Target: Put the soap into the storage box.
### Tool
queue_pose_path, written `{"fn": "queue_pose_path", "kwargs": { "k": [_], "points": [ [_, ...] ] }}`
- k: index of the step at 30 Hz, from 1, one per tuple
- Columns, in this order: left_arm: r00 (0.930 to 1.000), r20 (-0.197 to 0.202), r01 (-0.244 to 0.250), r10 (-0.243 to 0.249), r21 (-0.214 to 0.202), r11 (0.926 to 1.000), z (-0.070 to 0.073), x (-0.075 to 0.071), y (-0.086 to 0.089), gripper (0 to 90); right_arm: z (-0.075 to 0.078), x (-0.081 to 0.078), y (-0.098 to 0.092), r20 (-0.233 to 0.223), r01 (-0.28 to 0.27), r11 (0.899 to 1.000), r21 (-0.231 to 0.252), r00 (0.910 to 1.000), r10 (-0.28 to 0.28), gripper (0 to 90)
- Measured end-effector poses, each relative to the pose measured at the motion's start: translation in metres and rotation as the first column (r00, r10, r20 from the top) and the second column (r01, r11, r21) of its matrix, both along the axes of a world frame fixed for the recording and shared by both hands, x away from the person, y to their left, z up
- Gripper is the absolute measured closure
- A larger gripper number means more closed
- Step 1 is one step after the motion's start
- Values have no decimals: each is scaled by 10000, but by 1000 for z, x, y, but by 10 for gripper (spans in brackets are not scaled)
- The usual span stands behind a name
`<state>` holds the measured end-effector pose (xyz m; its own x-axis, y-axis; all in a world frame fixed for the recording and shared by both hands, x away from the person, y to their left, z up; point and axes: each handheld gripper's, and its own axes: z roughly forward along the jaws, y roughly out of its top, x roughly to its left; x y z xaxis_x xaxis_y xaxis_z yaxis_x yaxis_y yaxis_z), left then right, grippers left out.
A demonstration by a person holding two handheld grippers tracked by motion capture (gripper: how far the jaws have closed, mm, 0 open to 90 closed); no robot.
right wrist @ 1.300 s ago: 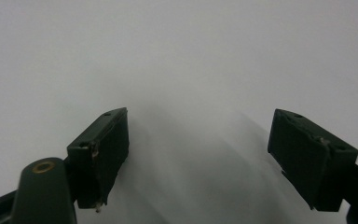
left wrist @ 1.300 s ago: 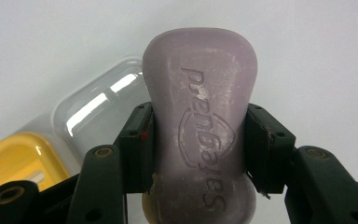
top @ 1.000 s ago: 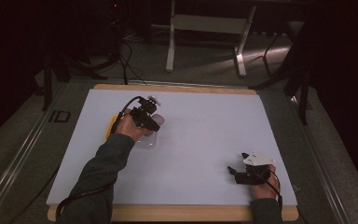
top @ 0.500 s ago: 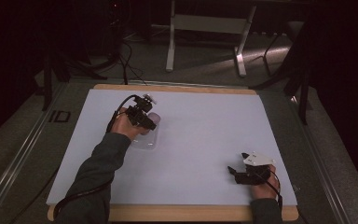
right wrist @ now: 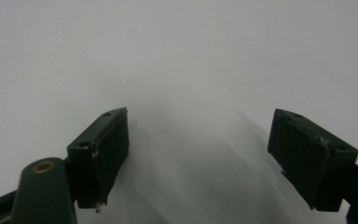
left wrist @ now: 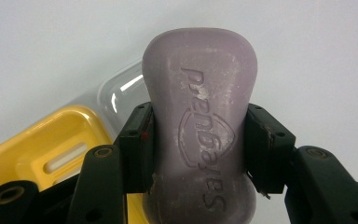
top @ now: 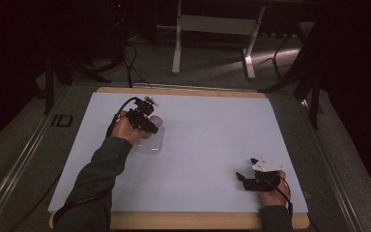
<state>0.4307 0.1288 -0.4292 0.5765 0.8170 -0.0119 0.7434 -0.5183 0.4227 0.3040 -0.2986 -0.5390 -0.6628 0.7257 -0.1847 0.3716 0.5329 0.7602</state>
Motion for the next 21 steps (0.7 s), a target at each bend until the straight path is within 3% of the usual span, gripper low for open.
{"fn": "queue_pose_path", "kwargs": {
  "k": [21],
  "points": [
    [9997,-40,-243,243,133,9996,3,-1,14,498,0,0,0,-10,9,10000,0,10000,-9,201]
  ]
}}
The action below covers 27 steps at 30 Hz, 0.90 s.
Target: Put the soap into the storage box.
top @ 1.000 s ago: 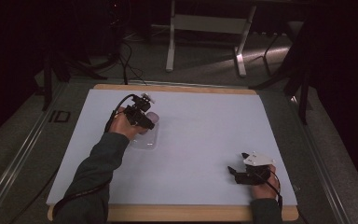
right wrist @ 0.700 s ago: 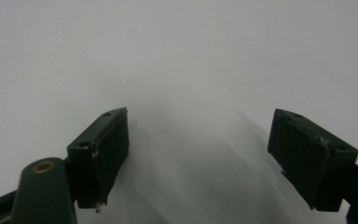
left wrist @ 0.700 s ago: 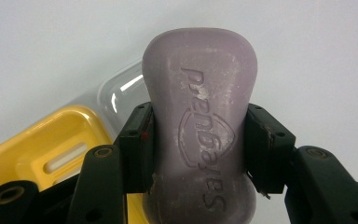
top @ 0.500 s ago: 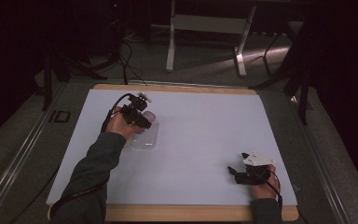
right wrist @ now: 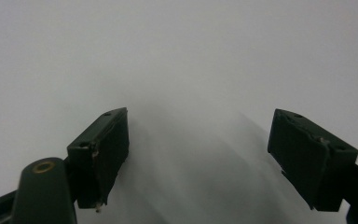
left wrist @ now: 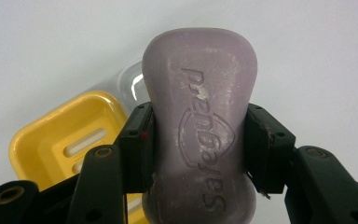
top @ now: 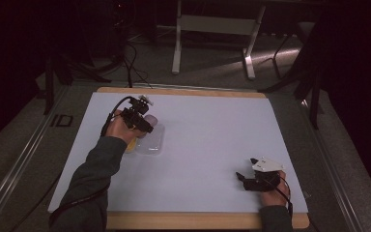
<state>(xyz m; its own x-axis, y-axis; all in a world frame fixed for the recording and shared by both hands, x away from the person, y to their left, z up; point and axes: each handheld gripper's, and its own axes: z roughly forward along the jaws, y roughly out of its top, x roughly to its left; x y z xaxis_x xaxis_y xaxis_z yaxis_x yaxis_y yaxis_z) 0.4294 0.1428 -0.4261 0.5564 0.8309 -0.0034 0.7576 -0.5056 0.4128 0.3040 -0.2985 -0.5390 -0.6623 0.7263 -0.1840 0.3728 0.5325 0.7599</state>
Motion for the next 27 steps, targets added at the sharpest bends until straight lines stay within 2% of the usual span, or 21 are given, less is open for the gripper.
{"fn": "queue_pose_path", "kwargs": {
  "k": [15,27],
  "points": [
    [10000,-47,-79,79,32,10000,1,0,6,497,0,0,0,13,0,10000,4,10000,0,201],
    [9992,-55,-402,403,124,9991,4,0,22,497,0,0,0,15,17,10000,-2,10000,-17,201]
  ]
}}
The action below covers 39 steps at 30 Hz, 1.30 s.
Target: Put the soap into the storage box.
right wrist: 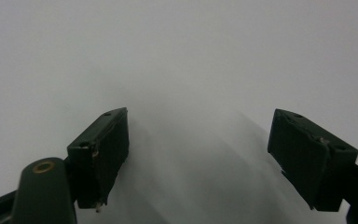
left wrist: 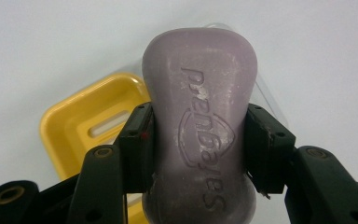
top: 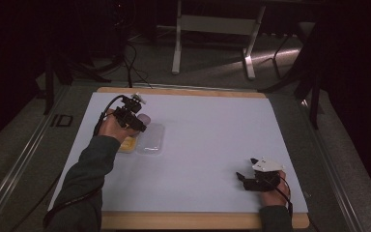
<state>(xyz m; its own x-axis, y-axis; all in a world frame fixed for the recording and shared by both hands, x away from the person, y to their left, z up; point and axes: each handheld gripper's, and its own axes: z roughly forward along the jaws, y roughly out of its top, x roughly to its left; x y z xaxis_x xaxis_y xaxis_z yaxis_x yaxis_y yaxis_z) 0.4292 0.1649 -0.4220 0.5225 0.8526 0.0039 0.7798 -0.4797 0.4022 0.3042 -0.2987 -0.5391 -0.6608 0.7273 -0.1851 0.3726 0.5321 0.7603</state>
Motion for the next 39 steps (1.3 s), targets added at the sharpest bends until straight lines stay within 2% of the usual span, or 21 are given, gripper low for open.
{"fn": "queue_pose_path", "kwargs": {
  "k": [8,27,39],
  "points": [
    [9997,24,-227,227,-14,9997,2,0,10,498,0,0,0,4,3,10000,30,10000,-3,201],
    [9989,58,-456,456,28,9990,4,1,17,498,0,0,0,37,11,10000,33,10000,-11,202],
    [9956,-19,-937,938,129,9955,-1,5,24,497,0,0,0,43,24,10000,12,10000,-24,202]
  ]
}}
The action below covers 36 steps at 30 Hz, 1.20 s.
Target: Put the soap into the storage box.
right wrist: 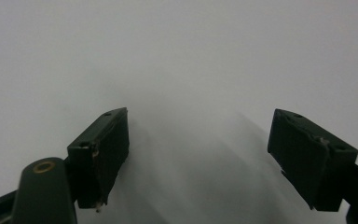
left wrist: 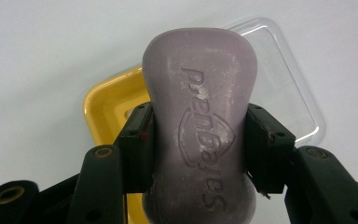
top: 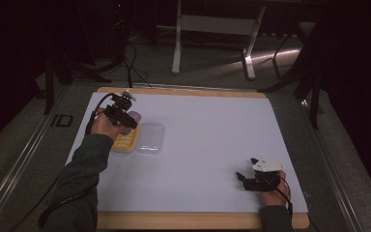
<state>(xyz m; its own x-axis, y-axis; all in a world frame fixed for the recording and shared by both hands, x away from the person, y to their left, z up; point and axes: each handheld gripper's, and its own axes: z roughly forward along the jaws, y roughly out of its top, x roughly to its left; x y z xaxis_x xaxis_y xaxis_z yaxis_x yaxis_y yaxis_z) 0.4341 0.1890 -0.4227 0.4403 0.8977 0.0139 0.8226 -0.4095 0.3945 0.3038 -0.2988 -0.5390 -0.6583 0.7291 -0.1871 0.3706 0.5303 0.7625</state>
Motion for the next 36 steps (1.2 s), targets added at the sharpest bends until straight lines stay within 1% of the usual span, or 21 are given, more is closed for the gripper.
{"fn": "queue_pose_path", "kwargs": {
  "k": [7,11,18,27,36],
  "points": [
    [9994,-95,-322,322,3,9995,-4,2,5,498,0,0,0,-2,7,10000,-20,10000,-7,203],
    [9985,-196,-513,515,93,9986,-9,4,6,497,0,0,0,-1,9,10000,-28,10000,-9,203],
    [9971,-350,-668,672,116,9977,-16,6,8,498,0,0,0,-1,7,10000,-34,10000,-7,203],
    [9935,-559,-983,993,204,9949,-25,8,11,497,0,0,0,-7,19,10000,-35,10000,-19,203],
    [9893,-730,-1256,1267,188,9919,-34,10,13,497,0,0,1,-11,19,10000,-50,10000,-19,203]
  ]
}}
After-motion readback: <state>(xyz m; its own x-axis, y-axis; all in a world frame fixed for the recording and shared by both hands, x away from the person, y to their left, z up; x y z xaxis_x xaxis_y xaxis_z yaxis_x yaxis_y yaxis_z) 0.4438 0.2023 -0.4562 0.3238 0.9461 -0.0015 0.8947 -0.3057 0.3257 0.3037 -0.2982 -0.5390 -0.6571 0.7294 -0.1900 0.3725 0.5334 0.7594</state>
